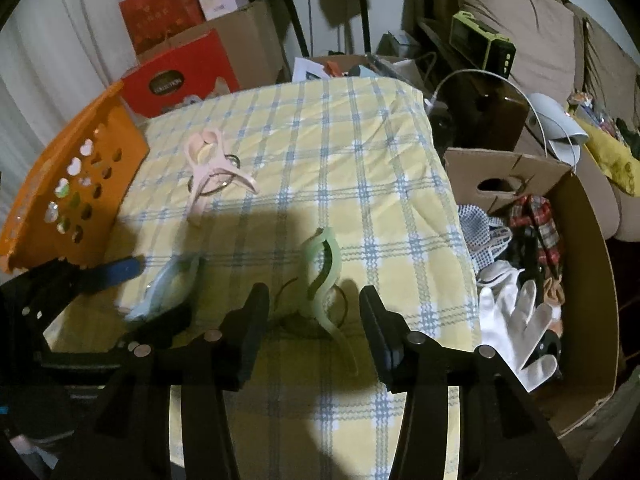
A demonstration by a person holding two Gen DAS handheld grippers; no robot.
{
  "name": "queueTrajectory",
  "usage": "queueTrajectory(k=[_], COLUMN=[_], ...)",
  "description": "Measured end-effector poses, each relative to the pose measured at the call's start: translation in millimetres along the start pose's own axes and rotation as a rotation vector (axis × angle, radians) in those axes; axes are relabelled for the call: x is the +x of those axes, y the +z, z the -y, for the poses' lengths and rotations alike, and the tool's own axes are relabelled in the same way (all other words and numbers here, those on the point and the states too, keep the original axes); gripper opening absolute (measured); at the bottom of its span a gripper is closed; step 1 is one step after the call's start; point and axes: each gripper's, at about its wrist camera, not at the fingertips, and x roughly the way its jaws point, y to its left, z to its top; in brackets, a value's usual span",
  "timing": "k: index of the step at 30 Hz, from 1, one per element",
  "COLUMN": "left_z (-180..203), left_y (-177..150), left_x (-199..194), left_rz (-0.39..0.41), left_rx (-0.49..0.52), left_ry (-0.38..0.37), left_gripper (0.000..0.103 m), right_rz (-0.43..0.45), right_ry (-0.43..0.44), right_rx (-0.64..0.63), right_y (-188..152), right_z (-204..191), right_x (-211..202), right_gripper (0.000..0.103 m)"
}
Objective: Organize objects
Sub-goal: 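Close the left tool on the grey plastic clothes clip while the right tool holds the green clip, then carry both clips over the basket with both tools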
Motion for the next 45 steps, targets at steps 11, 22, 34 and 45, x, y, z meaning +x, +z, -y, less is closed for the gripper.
queueTrajectory(k=[11, 22, 34, 45], left_z=[-4, -4, -37, -94], left_y=[-6, 5, 19, 21], left_x=[0, -47, -100, -147], left_rz=[0.036, 0.122, 0.192, 0.241], left_rx=[-0.062, -0.098, -0.168, -0.227], left_ry=[-0.055, -0.118, -0.139, -0.081], left_gripper=[0.042, 0.042, 0.042, 0.042], right_rz=[-0.005, 0.059, 0.112, 0.14], right_ry=[-0.008, 0.02, 0.076, 0.134], right_rx=[-0.031, -0.025, -0.082, -0.171], right_y=[-2, 10, 27, 47], right_z=[-9, -10, -41, -89], right_x=[5, -36, -74, -94], right_gripper=[0.041, 0.041, 0.041, 0.041])
